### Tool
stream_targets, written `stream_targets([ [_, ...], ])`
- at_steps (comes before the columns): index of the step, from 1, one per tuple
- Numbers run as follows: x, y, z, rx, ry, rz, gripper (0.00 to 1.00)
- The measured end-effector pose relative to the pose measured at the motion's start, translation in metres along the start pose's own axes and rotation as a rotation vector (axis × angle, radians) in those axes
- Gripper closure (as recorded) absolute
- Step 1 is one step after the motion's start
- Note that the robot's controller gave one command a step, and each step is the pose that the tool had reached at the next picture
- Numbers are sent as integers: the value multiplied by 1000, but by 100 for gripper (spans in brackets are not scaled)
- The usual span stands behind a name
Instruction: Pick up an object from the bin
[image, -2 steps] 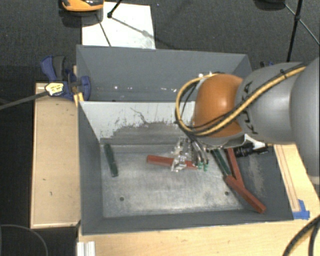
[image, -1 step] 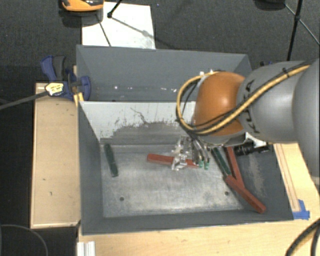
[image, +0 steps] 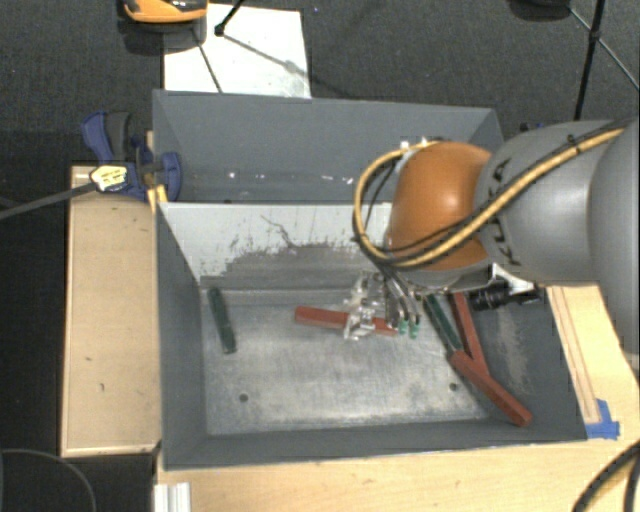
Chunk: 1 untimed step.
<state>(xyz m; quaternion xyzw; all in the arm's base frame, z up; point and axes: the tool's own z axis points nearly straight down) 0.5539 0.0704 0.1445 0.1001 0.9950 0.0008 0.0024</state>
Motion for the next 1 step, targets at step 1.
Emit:
stream_targets([
  [1, 1, 0, -6, 2, 5, 0, 100],
])
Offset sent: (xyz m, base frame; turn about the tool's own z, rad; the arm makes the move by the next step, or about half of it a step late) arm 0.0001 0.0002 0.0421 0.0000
